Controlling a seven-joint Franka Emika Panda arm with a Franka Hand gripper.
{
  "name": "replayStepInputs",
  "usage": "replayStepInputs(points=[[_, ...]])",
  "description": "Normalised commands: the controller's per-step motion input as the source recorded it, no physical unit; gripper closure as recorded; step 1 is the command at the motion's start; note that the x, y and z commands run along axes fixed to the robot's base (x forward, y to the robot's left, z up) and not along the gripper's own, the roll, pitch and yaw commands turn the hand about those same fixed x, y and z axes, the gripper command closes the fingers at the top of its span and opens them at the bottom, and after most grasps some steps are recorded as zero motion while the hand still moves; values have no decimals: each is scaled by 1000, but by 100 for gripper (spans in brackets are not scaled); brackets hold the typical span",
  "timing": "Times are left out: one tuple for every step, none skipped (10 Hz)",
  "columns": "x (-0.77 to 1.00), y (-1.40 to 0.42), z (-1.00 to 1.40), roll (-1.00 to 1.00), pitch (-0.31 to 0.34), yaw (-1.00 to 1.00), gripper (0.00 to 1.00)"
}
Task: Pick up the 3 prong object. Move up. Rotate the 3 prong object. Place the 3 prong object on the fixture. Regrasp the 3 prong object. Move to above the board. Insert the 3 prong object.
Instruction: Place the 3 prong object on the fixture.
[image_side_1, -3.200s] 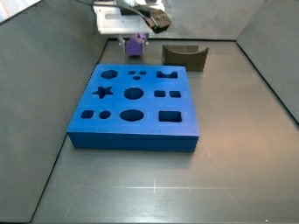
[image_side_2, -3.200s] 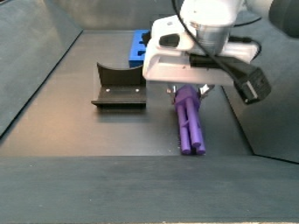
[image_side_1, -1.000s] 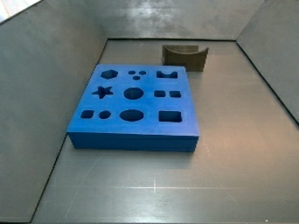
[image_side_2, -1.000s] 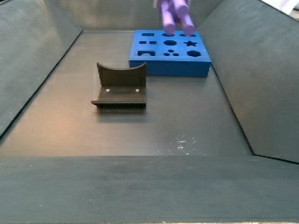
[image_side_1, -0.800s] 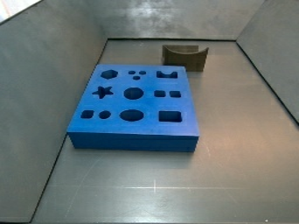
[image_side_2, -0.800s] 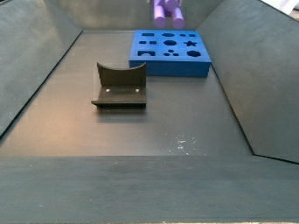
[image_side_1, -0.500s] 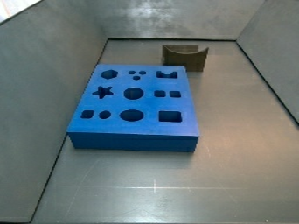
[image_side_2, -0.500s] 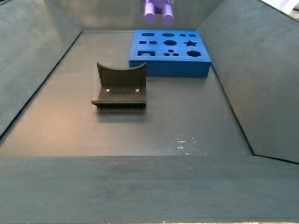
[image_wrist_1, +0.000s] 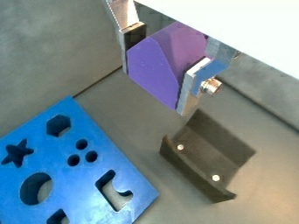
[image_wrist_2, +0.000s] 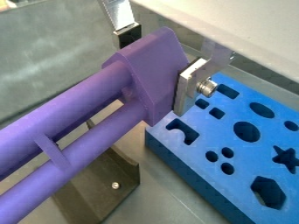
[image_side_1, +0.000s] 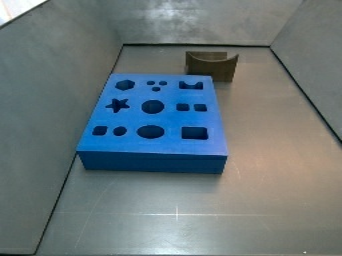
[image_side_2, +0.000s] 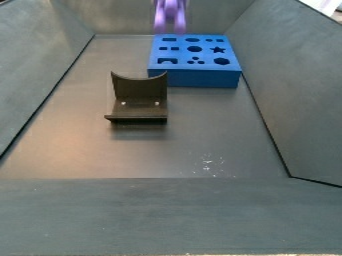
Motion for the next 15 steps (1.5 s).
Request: replayStepInputs(points=[[1000,209,-406,-1000,93,0,100],[869,108,-184,-1000,90,-9,100],[713,71,-91,-1000,102,-14,100],[568,54,-32,-1000,115,-22,100],[433,49,-15,-1000,125,-30,100],[232,43,-20,-1000,135,-49,100],[154,40,-15,-1000,142,-58,100],[35,39,0,-1000,140,-81,100],[19,35,0,-1000,130,-104,100],[44,32,-9,-1000,134,-139,100],[59,36,-11,-1000,143,-159,100],[78,40,-18,-816,127,-175,100],[75,42,-12,-630,95,-180,100],[64,41,-8,-380,44,-178,100],[54,23,0,-245,8,-166,100]])
